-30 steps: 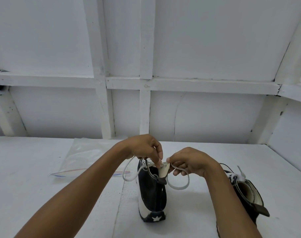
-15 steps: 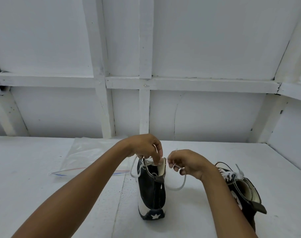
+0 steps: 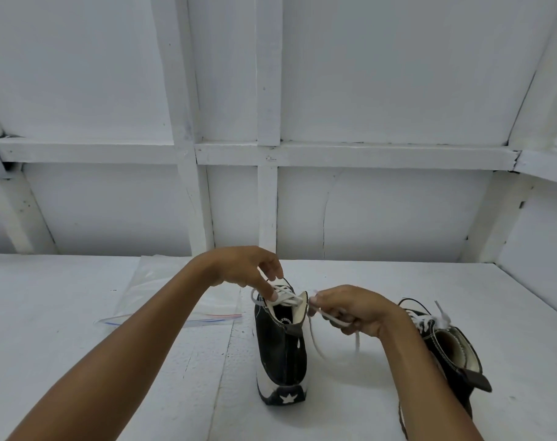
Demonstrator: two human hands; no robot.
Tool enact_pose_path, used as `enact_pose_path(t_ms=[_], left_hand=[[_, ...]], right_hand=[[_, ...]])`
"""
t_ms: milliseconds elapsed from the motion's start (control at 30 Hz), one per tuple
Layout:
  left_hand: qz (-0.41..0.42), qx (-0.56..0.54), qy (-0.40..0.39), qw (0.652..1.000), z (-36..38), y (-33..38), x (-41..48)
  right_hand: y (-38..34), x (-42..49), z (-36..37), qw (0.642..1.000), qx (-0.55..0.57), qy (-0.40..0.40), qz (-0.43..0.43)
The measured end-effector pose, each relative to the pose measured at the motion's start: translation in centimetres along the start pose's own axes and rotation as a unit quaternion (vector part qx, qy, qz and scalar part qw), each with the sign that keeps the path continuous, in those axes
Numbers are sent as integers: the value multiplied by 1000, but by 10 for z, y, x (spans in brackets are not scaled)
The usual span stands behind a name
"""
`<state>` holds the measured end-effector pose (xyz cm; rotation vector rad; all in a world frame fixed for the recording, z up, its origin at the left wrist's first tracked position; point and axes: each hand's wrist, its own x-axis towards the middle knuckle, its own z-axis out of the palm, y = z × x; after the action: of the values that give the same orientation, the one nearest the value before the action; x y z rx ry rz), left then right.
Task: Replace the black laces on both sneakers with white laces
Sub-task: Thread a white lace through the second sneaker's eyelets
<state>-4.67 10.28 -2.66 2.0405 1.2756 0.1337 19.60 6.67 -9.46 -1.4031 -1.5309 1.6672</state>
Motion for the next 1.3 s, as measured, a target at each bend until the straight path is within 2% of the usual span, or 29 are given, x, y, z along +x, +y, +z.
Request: enact_pose_path(t_ms=[67,133,233,300,400,500,600,667,700,833,900,967,1000,1133,1300], left_hand=[[-4,14,-8,1000,0,0,-2],[-10,9,-13,1000,-1,-1,-3],[-19,3,-19,1000,-1,-5,-5],[-22,-4,-18,1000,1,-9,-5],[-25,-8,-19,999,2,-13,-5],[-26,-3,-23,999,1,-11,-6],[-25,2,-30,999,1,-10,-8],[-28,-2,-32,999,1,-10,-7],[-29,-5,-33,999,1,-11,-6],[-33,-5,-36,999,0,-10,-4],[-38,-1,-35,999,0,-10,-4],[-47,3,-34,998,0,-9,-5],[-50,4,-35,998,0,-9,-6],[-46,6,-33,998,1,-9,-7],[-44,8,-31,999,1,-10,-7]], right_hand=[[-4,-1,2,999,18,-22,-37],[-8,-2,2,988,139,-1,-66],[-10,-2,0,945,306,54,-99],[-12,-2,-1,929,346,73,-108],[-12,0,0,929,345,81,-108],[-13,1,-3,946,284,123,-99],[-18,7,-7,960,89,252,-80],[-22,15,-12,934,-17,347,-85],[-23,19,-14,924,-55,368,-93],[-33,22,-14,895,-212,384,-77],[-38,19,-10,900,-192,371,-122],[-42,16,-4,934,-73,312,-157],[-42,16,-3,945,-50,278,-163],[-41,12,2,966,-190,128,-120],[-37,8,3,976,-211,6,-50]])
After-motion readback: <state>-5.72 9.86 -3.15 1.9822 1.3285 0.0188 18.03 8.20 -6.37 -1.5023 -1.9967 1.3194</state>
